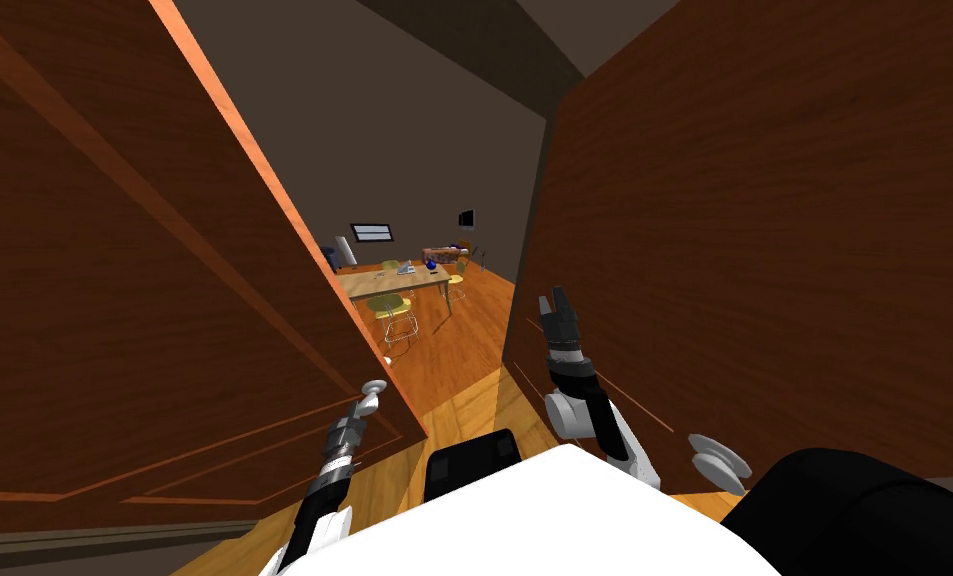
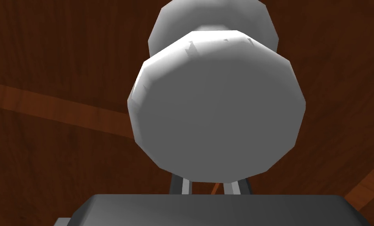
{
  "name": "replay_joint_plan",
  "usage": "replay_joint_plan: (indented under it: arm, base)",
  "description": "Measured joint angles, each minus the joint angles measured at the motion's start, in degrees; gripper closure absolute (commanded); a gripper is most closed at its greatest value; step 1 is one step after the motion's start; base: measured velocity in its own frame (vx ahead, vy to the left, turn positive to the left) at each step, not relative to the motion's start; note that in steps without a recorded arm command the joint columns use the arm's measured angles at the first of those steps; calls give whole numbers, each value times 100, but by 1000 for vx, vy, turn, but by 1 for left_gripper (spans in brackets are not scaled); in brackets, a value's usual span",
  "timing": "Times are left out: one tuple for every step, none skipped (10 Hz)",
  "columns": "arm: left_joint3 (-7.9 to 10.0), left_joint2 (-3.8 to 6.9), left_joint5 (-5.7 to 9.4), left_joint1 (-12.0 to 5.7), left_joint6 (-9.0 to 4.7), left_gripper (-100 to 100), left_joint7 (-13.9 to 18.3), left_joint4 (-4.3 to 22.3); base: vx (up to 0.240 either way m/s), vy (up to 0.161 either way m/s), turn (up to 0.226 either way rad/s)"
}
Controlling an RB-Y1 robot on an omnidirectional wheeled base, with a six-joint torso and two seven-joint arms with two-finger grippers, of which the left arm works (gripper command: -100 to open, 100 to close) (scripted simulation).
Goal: Pull the door open
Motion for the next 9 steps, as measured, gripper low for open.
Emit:
replay_joint_plan:
  arm:
    - [-36,7,74,-93,49,100,102,81]
    - [-61,-5,115,-102,58,100,187,93]
    - [-103,-22,200,-29,167,100,281,-89]
    - [-147,4,237,-114,92,100,421,84]
    - [-197,29,320,-162,89,100,584,136]
    - [-254,33,437,-159,116,-100,742,107]
    - [-248,51,515,-162,147,-100,878,84]
    - [-272,23,551,-219,117,-100,1006,180]
    - [-305,2,588,-208,133,-100,1132,127]
  base:
    - [-47,20,-36]
    - [-56,32,-66]
    - [-44,19,-63]
    - [-55,14,-61]
    - [-89,36,-108]
    - [-88,43,-25]
    - [-76,11,-48]
    - [-74,-33,-67]
    - [-77,-33,-37]
